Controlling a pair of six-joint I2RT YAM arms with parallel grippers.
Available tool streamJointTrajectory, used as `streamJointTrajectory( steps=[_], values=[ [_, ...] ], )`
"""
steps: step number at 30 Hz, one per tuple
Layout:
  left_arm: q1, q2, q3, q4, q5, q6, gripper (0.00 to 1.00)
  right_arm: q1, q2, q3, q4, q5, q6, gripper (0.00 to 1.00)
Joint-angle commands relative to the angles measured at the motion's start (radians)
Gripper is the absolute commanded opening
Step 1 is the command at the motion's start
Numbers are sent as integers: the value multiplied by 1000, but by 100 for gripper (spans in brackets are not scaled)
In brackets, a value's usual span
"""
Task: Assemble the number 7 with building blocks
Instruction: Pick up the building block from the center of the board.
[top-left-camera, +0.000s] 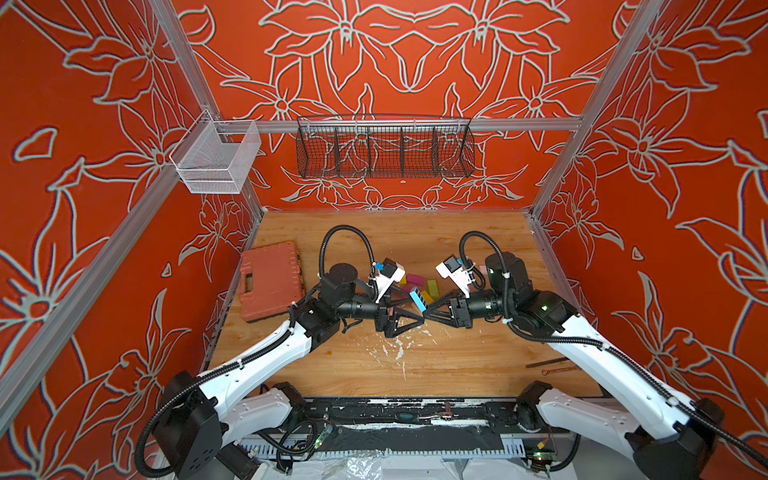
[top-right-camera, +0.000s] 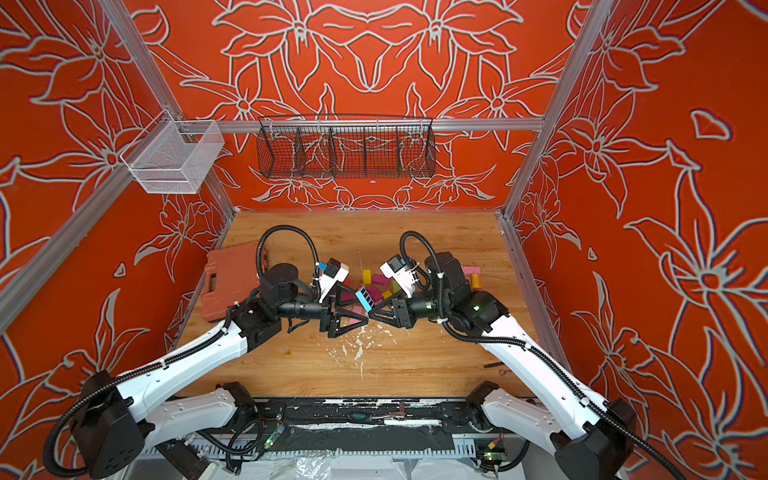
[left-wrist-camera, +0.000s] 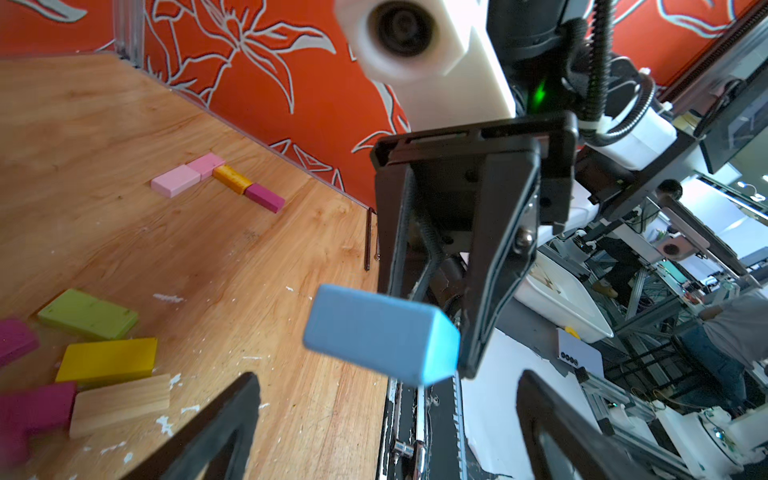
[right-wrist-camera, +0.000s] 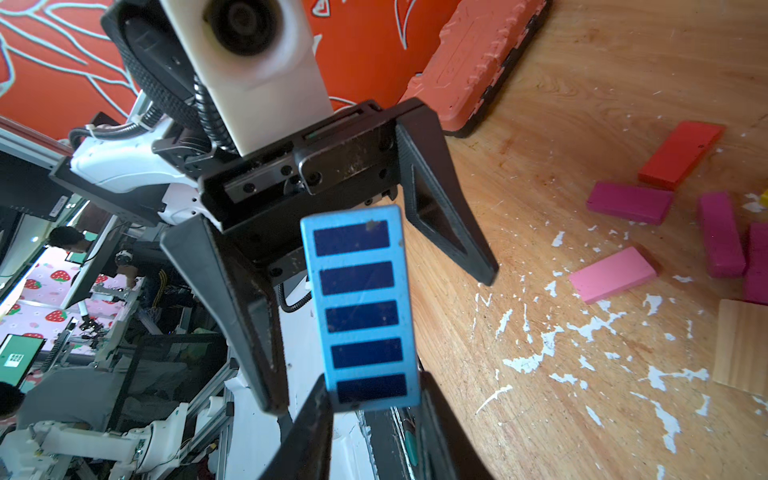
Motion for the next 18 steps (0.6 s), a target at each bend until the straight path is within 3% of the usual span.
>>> streamJointTrajectory(
  steps=[1,3,11,18],
  values=[
    [-9,12,34,46,65,44,88,-4,-24,-7,59,-74,9,33],
    [-9,13,39,49,69,55,83,-3,-24,-10,63,-93,8,33],
    [-9,-13,47,57,82,83,82,-8,-28,-27,67,-127,-6,33],
    [-9,-23,57,40,80,103,71,-11,-37,-34,43,-137,-30,33]
  ],
)
